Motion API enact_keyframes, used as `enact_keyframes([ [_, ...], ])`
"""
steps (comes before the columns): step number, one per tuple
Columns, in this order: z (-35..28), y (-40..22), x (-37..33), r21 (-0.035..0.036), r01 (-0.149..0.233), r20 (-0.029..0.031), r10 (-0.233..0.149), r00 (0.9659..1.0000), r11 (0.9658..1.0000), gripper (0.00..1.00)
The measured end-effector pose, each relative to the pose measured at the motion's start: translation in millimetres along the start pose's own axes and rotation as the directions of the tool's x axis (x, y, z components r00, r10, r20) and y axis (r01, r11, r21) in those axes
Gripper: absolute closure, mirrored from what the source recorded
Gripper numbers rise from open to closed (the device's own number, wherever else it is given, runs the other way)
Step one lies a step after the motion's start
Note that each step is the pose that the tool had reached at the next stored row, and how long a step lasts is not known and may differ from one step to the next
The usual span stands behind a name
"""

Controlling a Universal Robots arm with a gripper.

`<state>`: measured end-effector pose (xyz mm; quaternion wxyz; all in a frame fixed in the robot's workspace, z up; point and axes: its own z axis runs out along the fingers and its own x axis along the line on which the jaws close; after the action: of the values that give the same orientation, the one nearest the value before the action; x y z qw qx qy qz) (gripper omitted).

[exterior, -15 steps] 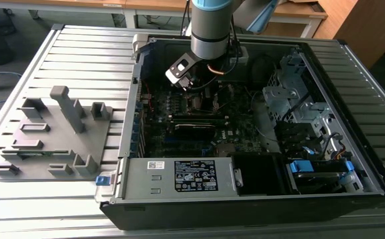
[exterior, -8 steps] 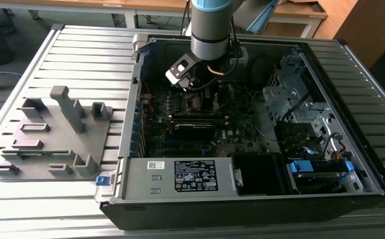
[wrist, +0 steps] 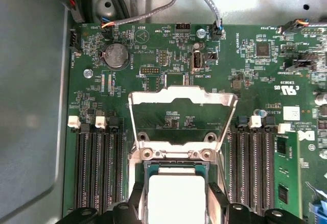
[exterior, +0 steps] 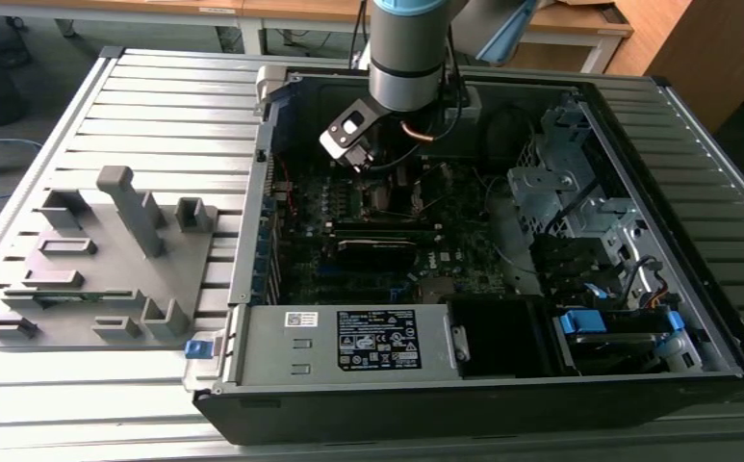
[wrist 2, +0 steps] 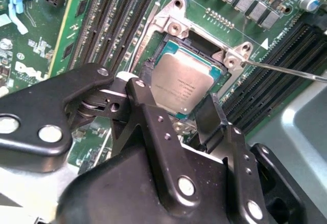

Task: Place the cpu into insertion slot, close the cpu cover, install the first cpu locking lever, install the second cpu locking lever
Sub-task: 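Place the cpu into insertion slot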

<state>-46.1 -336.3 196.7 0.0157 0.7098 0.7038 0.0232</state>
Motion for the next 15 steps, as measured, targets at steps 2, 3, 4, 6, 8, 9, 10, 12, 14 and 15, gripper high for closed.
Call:
enact_keyframes([
  [2, -3.4, 0.2, 0.0, 0.0001, 0.000, 0.0001, 0.000, 1.0000, 1.0000, 0.40],
  [3, -5.1, 0.3, 0.0, 0.0001, 0.000, 0.0002, 0.000, 1.0000, 1.0000, 0.40],
  [4, -6.0, 0.3, 0.0, 0.0001, 0.000, 0.0002, 0.000, 1.0000, 1.0000, 0.40],
  [6, -6.1, 0.4, 0.1, -0.0001, 0.000, -0.0001, 0.000, 1.0000, 1.0000, 0.40],
  [8, -6.3, 0.4, 0.1, -0.0001, 0.000, -0.0001, 0.000, 1.0000, 1.0000, 0.40],
  [9, -6.4, 0.4, 0.1, 0.0000, 0.000, 0.0000, 0.000, 1.0000, 1.0000, 0.40],
  [10, -6.4, 0.4, 0.1, 0.0000, 0.000, 0.0001, 0.000, 1.0000, 1.0000, 0.40],
  [12, -6.5, 0.4, 0.1, 0.0000, 0.000, 0.0000, 0.000, 1.0000, 1.0000, 0.40],
  [14, -6.6, 0.4, 0.1, 0.0000, 0.000, 0.0001, 0.000, 1.0000, 1.0000, 0.42],
  [15, -6.6, 0.4, 0.1, 0.0000, 0.000, 0.0000, 0.000, 1.0000, 1.0000, 0.48],
])
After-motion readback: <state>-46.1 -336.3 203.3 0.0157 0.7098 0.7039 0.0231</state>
